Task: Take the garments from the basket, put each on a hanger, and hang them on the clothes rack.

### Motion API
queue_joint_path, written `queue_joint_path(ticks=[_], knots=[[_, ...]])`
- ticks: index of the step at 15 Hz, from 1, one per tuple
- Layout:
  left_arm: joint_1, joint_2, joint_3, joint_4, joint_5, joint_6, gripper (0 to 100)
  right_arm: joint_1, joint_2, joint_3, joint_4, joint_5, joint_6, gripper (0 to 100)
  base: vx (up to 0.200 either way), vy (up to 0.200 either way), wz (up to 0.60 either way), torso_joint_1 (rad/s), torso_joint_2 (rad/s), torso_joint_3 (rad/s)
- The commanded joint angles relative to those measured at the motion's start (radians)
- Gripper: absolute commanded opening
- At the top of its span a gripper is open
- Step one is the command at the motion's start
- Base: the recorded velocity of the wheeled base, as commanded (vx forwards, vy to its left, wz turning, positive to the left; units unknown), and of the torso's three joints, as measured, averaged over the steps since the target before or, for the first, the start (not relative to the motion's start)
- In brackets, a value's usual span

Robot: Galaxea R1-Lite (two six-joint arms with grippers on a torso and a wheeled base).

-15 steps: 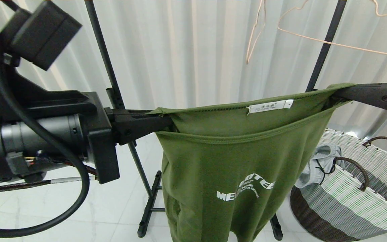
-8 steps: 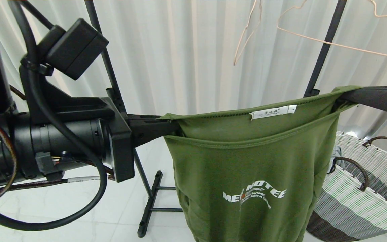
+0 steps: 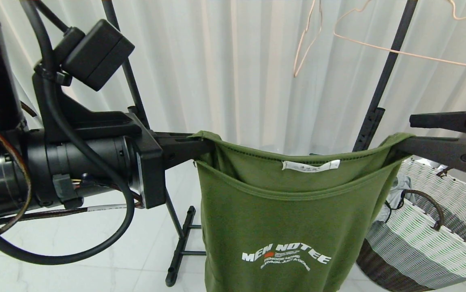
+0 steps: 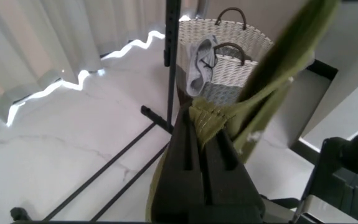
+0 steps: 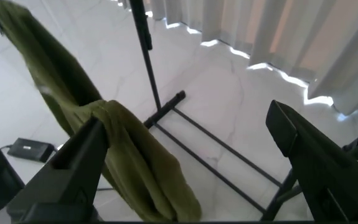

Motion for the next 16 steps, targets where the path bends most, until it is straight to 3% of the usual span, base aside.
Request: queue_joint_path(ticks=[1, 7, 13, 15, 16], knots=[[0.026, 0.007, 0.001, 0.0, 0.014, 0.001, 0, 0.0, -0.024, 0.046, 0.003, -0.007, -0.002, 100, 0.0, 0.0, 0.0, 0.0, 0.0, 0.0], [0.065, 0.03, 0.001, -0.003, 0.036, 0.001, 0, 0.007, -0.063, 0.071, -0.002, 0.0, -0.003, 100, 0.0, 0.0, 0.0, 0.0, 0.0, 0.0], [0.072, 0.042, 0.0, -0.003, 0.088, 0.001, 0, 0.071, -0.09, 0.074, 0.002, 0.002, -0.003, 100, 0.0, 0.0, 0.0, 0.0, 0.0, 0.0], [0.092, 0.036, 0.001, 0.0, 0.099, 0.005, 0, -0.006, -0.075, 0.072, 0.006, -0.004, -0.006, 100, 0.0, 0.0, 0.0, 0.0, 0.0, 0.0], [0.12, 0.03, 0.005, 0.0, 0.122, 0.019, 0, -0.104, -0.073, 0.072, 0.066, -0.006, -0.064, 100, 0.0, 0.0, 0.0, 0.0, 0.0, 0.0]])
